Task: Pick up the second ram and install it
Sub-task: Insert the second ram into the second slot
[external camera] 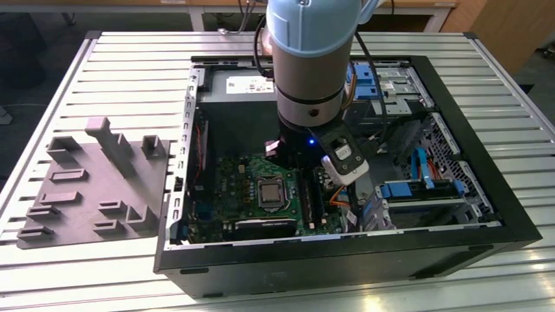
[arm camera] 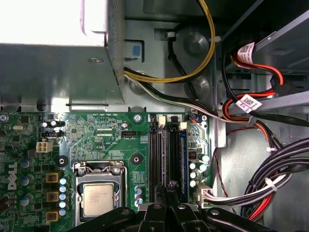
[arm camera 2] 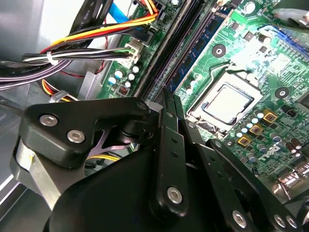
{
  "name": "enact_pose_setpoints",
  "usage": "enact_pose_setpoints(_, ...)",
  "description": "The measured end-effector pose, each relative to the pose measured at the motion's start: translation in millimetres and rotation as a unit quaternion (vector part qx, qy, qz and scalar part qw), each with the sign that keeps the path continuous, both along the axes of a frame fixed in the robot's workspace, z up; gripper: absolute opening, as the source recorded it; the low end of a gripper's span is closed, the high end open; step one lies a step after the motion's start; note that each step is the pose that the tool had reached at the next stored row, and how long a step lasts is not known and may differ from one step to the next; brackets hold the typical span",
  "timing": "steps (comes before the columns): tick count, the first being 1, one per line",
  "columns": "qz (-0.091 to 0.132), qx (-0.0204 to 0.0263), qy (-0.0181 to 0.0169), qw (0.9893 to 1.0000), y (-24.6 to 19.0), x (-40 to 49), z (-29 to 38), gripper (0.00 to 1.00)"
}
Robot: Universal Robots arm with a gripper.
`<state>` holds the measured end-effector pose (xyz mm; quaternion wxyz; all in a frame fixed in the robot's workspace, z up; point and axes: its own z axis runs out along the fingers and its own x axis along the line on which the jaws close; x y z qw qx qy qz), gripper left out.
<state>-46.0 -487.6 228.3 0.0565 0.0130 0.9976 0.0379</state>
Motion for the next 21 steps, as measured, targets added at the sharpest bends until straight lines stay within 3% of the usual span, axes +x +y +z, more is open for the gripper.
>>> enact_pose_setpoints(21,0.0,0.0,0.0,1.0,0.0,0.0,-3.1,0.12)
